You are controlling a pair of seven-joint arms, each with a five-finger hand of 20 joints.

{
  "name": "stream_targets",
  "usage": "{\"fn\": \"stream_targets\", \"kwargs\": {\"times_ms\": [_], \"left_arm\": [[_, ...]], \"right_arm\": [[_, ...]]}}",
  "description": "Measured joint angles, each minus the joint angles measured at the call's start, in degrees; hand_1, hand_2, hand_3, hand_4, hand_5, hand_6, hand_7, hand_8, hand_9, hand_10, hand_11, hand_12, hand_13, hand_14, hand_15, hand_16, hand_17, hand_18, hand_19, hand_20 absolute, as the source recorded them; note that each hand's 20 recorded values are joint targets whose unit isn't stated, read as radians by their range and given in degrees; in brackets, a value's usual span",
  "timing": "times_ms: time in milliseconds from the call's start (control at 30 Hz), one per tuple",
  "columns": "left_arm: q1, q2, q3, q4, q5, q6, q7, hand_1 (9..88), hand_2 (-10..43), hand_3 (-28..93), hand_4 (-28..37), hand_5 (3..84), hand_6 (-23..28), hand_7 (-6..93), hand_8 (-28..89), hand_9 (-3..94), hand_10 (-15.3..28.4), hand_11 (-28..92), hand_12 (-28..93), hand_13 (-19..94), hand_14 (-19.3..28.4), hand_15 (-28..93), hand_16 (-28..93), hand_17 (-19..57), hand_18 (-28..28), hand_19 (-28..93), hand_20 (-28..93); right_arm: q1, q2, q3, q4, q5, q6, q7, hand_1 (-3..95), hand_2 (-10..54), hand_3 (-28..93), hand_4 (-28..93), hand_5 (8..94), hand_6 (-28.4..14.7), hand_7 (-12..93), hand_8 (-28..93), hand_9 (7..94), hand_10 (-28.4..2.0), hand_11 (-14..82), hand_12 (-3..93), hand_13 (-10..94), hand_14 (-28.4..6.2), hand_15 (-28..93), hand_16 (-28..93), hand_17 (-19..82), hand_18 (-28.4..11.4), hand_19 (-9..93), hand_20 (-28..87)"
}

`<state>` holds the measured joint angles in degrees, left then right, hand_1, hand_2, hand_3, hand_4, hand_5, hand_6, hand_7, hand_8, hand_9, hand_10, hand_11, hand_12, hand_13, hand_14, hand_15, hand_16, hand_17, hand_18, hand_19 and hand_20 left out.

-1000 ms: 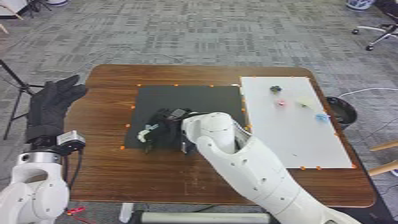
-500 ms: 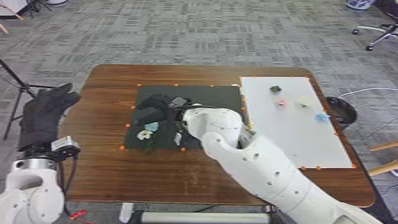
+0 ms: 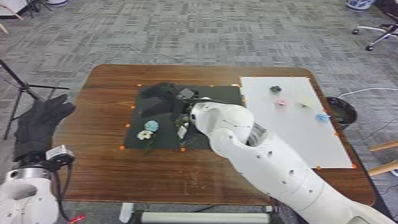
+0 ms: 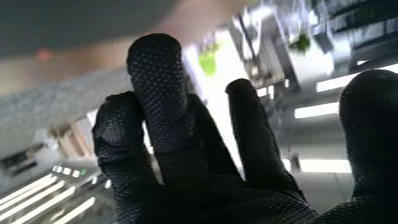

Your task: Arrange flowers

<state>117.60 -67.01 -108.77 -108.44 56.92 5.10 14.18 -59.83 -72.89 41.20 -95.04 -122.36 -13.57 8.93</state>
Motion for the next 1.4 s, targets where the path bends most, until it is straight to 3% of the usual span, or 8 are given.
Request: {"fn": "stream_targets", "kwargs": {"times_ms": [100, 267, 500, 600, 667, 867, 1033, 1400], "left_arm": [[0.6, -0.26, -0.64, 0.00, 0.04, -0.43, -0.16, 17.4, 14.2, 68, -28.3, 52.5, 2.6, 16.8, -7, 50.6, 15.3, 26, 16, 40, 18.7, 23, 2, 6.4, 12.6, 11, 18], [0.5, 0.05, 0.25, -0.03, 0.09, 0.14, -0.37, 17.4, 14.3, 68, -28.3, 52.5, 2.6, 16.7, -7, 50.6, 15.3, 26, 16, 40, 18.7, 23, 2, 6.5, 12.6, 11, 18], [1.3, -0.33, -0.53, -0.93, 0.13, -0.01, -0.01, 17.5, 14.4, 68, -28.3, 52.5, 2.6, 16.5, -7, 50.5, 15.3, 26, 16, 40, 18.7, 23, 2, 6.5, 12.6, 11, 18], [2.0, -0.93, -1.36, -1.31, 0.19, -0.79, -0.10, 17.4, 14.4, 68, -28.3, 52.5, 2.6, 16.7, -7, 50.6, 15.3, 26, 16, 40, 18.7, 23, 2, 6.5, 12.6, 11, 18], [2.1, -0.96, -1.10, -1.33, 0.25, -0.79, -0.24, 17.4, 14.4, 68, -28.3, 52.5, 2.7, 16.7, -7, 50.5, 15.4, 26, 16, 40, 18.7, 23, 2, 6.5, 12.6, 11, 18], [1.2, -0.32, 1.44, -1.44, 0.35, 2.05, -0.60, 17.4, 14.3, 68, -28.3, 52.5, 2.6, 16.7, -7, 50.5, 15.3, 26, 16, 40, 18.7, 23, 2, 6.5, 12.6, 11, 18], [0.8, -0.29, 1.51, -1.84, 0.55, 2.31, -0.70, 17.3, 14.1, 68, -28.3, 52.5, 2.6, 16.8, -7, 50.5, 15.4, 26, 16, 40, 18.7, 23, 2, 6.8, 12.7, 12, 18], [0.9, -0.33, 1.43, -2.33, 0.75, 2.30, -0.71, 17.2, 13.9, 68, -28.3, 52.5, 2.6, 16.7, -7, 50.5, 15.4, 26, 16, 40, 18.8, 23, 2, 6.8, 12.7, 12, 18]], "right_arm": [[-0.6, 3.1, 1.1, -3.7, 3.2, 6.1, 0.4, 24.9, -0.9, 60, -12, 47.7, -3.9, 6, -6, 45.9, -16.6, 5.8, 12.1, 65, -15.6, 51, 23, 32, -23.9, 72, 51], [-3.4, 8.0, 7.4, -9.1, 4.5, 12.6, 1.0, 27.4, -3.7, 62, -12, 50.5, -3.9, 7, -6, 51.0, -16.6, 7.4, 14.3, 65, -15.1, 50, 24, 32, -23.5, 71, 51], [-10.9, 17.0, 18.9, -15.1, 5.5, 20.4, 3.5, 29.3, -6.3, 62, -12, 53.0, -3.9, 9, -6, 53.6, -16.9, 10.1, 17.2, 65, -14.5, 50, 25, 32, -22.9, 71, 51], [-15.4, 19.8, 25.5, -15.8, 4.9, 21.0, 4.5, 30.1, -7.1, 63, -12, 53.8, -3.9, 10, -6, 54.7, -17.0, 11.8, 18.6, 66, -14.2, 50, 25, 32, -22.8, 71, 51], [-18.3, 21.3, 29.6, -15.7, 4.1, 21.4, 5.5, 30.6, -7.6, 63, -12, 54.6, -3.7, 10, -6, 55.9, -16.6, 13.6, 19.2, 66, -13.9, 50, 25, 32, -22.8, 72, 52], [-25.7, 23.2, 38.9, -13.2, -1.3, 24.0, 8.7, 32.9, -8.8, 63, -12, 57.6, -3.3, 12, -6, 58.3, -15.7, 16.3, 19.8, 67, -13.6, 51, 26, 33, -22.5, 73, 52], [-31.6, 23.3, 44.9, -11.0, -6.0, 24.3, 9.7, 33.9, -9.4, 63, -12, 58.3, -3.1, 14, -6, 58.4, -15.5, 17.5, 20.0, 67, -13.3, 52, 26, 33, -22.6, 73, 53], [-39.5, 22.4, 51.0, -6.4, -11.5, 16.6, 11.9, 34.0, -9.5, 64, -13, 57.9, -3.2, 14, -6, 59.1, -15.4, 20.5, 22.7, 68, -13.4, 55, 28, 34, -23.1, 75, 54]]}}
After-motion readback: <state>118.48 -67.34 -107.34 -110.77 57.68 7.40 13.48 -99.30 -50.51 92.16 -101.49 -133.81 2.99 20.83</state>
